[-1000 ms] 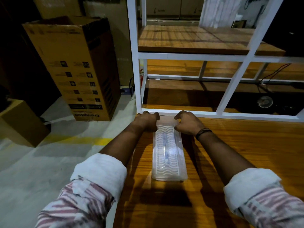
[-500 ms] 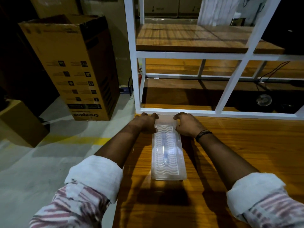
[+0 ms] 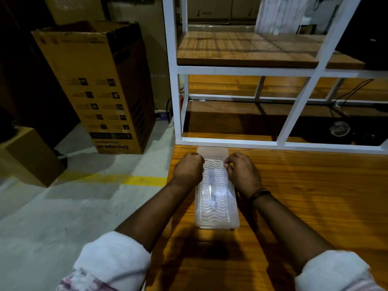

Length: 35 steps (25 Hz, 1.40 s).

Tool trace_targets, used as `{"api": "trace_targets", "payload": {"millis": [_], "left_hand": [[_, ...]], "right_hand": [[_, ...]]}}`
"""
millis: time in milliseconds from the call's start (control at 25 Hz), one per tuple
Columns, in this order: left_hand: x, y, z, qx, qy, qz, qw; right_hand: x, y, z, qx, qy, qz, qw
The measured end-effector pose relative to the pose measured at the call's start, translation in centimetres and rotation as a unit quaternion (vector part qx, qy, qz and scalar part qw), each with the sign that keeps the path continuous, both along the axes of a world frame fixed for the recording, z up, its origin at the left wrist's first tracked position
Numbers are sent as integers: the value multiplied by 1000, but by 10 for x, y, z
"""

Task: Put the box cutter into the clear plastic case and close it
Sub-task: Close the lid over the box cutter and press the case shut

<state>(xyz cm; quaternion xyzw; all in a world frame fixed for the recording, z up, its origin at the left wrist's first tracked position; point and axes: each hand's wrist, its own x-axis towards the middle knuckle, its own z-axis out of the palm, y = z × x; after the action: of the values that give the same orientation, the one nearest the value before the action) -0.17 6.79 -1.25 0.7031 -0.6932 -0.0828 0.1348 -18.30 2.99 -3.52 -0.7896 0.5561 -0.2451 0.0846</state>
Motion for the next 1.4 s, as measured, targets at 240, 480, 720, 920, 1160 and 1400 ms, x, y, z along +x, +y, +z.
{"api": "trace_targets", "payload": {"millis": [240, 480, 720, 920, 1160, 1400], "left_hand": [[22, 11, 15, 179, 62, -72, 979], [27, 14, 30, 289, 44, -110, 950], [19, 34, 19, 169, 75, -16, 983], [11, 75, 4, 47, 80, 50, 994], [22, 84, 26, 224, 85, -53, 970], [23, 80, 34, 302, -3, -128, 945]], "right_hand": [[-26, 11, 6, 81, 24, 47, 995], [-36, 19, 18, 211, -6, 69, 975], [-30, 43, 2, 102, -108, -15, 989], [-29, 53, 6, 88, -68, -9, 994], [-49, 59, 23, 202, 103, 128, 966], [-47, 64, 50, 290, 225, 163, 916]]}}
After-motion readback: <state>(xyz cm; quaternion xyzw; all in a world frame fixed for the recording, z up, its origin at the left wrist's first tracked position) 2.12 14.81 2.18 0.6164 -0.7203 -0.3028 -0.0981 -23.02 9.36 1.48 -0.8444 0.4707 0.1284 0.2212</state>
